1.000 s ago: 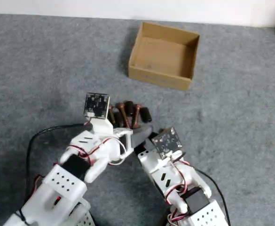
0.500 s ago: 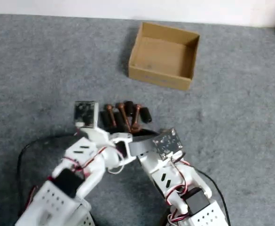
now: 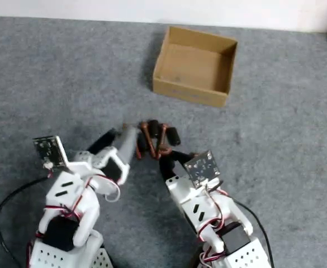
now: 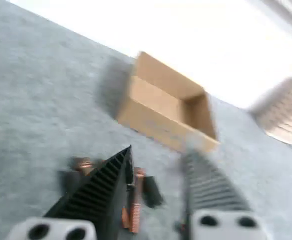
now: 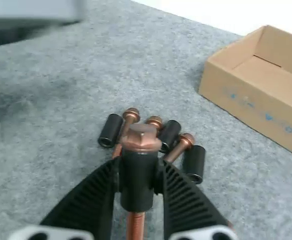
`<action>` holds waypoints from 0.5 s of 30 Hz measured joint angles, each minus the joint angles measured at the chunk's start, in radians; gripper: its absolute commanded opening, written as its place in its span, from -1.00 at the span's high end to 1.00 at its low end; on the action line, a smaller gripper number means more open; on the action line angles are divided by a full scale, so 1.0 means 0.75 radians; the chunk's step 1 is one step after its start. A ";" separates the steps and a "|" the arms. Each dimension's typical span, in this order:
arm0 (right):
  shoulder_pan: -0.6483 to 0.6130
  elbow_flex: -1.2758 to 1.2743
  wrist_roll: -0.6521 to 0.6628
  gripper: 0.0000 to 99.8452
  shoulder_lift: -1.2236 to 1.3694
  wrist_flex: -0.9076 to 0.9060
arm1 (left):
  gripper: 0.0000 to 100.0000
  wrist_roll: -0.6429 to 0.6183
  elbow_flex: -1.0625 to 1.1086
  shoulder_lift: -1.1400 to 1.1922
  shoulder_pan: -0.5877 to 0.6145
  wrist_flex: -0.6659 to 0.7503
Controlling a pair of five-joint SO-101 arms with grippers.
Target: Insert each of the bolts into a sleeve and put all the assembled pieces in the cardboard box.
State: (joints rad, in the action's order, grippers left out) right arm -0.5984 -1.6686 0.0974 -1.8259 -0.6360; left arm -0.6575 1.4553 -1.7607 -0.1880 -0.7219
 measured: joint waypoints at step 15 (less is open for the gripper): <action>0.209 0.018 0.151 0.99 0.002 0.061 | 0.99 0.579 -0.170 0.479 0.129 -0.119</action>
State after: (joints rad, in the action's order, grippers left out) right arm -0.4419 -1.6548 0.2110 -1.8243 -0.5900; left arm -0.2232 1.3280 -1.4016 -0.0913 -0.8109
